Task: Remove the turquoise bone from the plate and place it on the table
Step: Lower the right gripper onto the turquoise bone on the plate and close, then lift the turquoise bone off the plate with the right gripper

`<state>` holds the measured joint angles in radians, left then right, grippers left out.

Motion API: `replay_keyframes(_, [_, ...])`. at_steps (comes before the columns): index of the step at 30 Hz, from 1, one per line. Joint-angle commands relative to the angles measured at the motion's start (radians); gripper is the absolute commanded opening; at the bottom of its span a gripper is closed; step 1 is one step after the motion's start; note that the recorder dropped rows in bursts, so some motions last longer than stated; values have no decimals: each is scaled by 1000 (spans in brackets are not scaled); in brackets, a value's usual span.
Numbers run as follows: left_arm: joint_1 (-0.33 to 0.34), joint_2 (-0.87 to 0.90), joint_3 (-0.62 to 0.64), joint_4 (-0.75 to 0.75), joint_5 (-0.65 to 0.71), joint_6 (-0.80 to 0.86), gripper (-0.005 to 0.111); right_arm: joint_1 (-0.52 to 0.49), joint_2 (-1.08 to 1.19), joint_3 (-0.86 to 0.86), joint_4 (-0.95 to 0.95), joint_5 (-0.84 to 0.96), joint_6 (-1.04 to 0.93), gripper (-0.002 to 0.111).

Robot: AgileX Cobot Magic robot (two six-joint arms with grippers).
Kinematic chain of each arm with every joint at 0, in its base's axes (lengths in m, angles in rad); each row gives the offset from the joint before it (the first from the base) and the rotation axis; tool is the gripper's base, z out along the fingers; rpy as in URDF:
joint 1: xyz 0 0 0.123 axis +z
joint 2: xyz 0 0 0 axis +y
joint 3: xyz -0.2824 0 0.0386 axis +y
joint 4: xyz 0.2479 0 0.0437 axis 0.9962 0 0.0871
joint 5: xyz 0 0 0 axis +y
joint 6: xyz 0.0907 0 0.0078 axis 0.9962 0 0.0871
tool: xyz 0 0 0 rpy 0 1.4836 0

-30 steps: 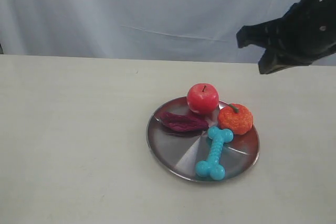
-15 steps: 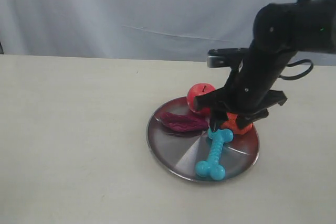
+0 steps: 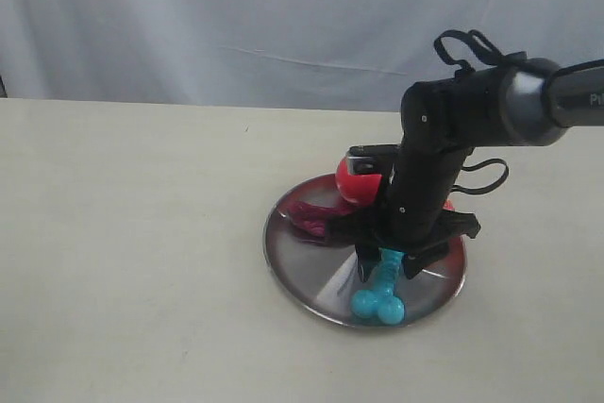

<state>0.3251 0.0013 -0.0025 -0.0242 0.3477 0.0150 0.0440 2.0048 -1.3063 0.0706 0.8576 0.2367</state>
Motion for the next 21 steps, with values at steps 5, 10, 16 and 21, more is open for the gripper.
replay_keyframes(5, [2,-1,3,-1,-5,-4,0,1,43,-7,-14,-41,28,55])
replay_keyframes(10, [2,-1,3,-1,-5,-4,0,8,54,-7,-44,-45,16,37])
replay_keyframes(16, [2,-1,3,-1,-5,-4,0,29,-66,-7,-71,-38,13,0])
replay_keyframes(21, [2,-1,3,-1,-5,-4,0,29,-339,-7,-105,18,8,0])
